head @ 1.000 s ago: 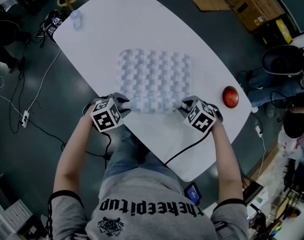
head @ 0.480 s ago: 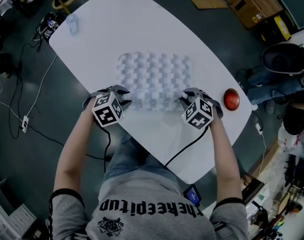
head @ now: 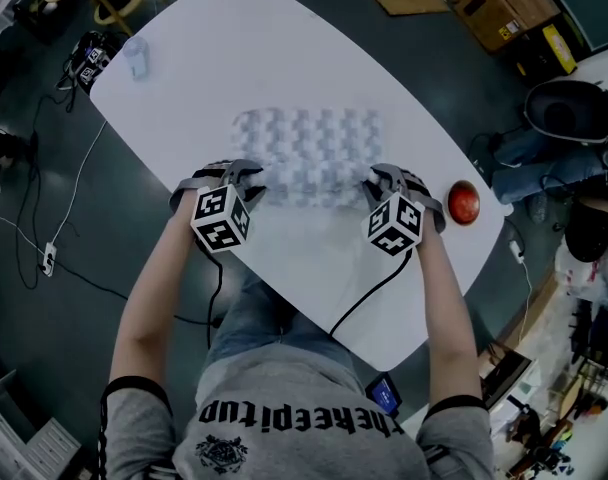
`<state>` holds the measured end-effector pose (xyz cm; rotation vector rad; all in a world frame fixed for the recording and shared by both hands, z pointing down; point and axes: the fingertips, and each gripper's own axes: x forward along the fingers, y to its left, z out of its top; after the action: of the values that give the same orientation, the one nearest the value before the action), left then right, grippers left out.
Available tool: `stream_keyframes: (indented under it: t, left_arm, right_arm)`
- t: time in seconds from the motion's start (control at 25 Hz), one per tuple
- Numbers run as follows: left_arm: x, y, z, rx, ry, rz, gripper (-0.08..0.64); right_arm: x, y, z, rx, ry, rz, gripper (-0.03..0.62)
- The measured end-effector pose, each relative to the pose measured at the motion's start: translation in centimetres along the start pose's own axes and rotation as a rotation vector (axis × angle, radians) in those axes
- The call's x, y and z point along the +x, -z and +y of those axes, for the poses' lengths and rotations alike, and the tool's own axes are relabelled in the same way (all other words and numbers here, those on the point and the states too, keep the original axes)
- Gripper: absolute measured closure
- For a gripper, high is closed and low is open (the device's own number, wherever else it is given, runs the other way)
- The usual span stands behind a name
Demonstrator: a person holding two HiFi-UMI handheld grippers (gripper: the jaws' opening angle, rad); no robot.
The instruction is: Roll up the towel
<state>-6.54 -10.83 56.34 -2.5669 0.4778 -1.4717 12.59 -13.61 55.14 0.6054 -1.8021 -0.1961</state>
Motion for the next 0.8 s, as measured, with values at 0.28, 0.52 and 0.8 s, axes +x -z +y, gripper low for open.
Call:
stream_keyframes:
  t: [0.28,0.52,0.8]
  left_arm:
    - [0.9,0.1,-0.4,0.015,0.017,-0.018,0.411]
    - [-0.9,-0.7,-0.2,-0.086,-0.002,-0.127,0.302]
    - [-4.5,-3.3,-1.5,-0.046,-0.069,-0.213,0.295]
  right_arm:
    - [1.3,0.3,0.2,0.046,0.004,0.007,0.483]
    - [0.3,0.2,0.3,0.126,-0.03,-0.044,0.426]
    - [-4.1,-0.8,-0.6,0.176,0.011,-0.171,0.399]
